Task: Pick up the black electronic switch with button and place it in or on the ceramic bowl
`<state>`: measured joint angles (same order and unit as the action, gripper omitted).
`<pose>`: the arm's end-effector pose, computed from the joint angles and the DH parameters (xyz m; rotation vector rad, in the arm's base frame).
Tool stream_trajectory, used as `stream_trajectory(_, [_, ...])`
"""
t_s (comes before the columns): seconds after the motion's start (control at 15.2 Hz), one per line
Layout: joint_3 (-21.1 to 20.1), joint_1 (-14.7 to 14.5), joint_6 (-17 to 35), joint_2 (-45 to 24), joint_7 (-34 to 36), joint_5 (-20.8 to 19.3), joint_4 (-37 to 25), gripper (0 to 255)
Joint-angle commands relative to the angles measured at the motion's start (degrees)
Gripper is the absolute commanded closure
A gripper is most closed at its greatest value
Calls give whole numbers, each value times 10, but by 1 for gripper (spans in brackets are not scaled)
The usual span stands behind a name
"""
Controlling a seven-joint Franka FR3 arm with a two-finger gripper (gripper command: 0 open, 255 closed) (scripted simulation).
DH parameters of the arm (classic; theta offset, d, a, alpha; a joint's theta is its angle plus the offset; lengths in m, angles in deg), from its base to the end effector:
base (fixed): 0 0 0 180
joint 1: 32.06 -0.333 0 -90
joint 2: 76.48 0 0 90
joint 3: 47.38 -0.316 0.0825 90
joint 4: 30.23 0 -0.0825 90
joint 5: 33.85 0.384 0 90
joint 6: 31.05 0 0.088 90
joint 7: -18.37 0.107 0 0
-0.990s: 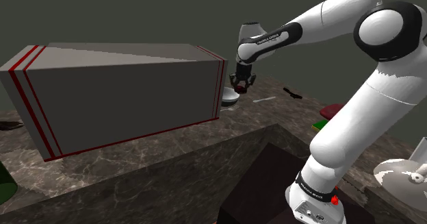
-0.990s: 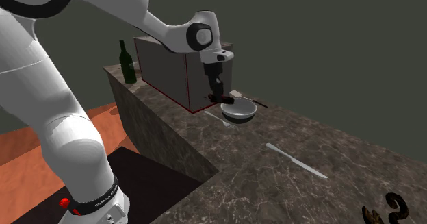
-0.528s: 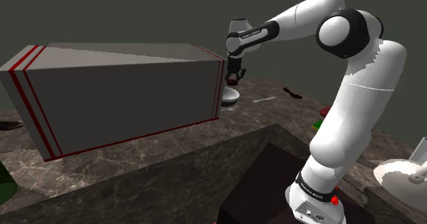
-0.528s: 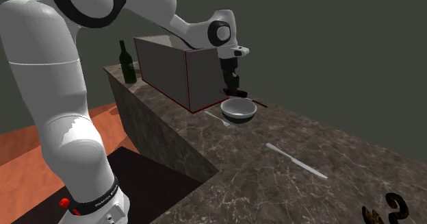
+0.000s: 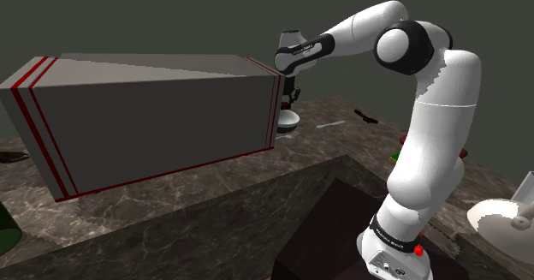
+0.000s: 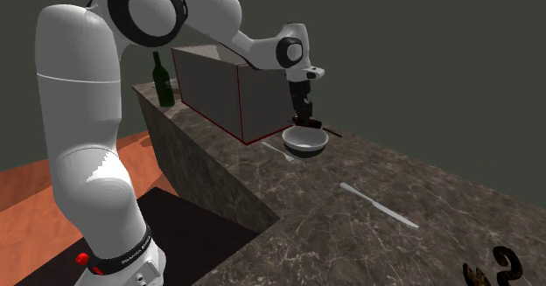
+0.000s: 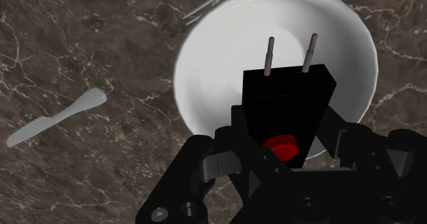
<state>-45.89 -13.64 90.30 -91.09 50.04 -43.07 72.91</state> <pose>0.5927 -0.2213 0.4115 2.7516 -1.1954 0.1161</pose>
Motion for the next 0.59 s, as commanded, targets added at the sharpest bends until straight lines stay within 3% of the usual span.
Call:
stream_trajectory(0.0, [1, 1, 14, -6, 0, -1, 8, 255])
stream_trajectory(0.53, [3, 0, 60, -27, 8, -4, 33, 255])
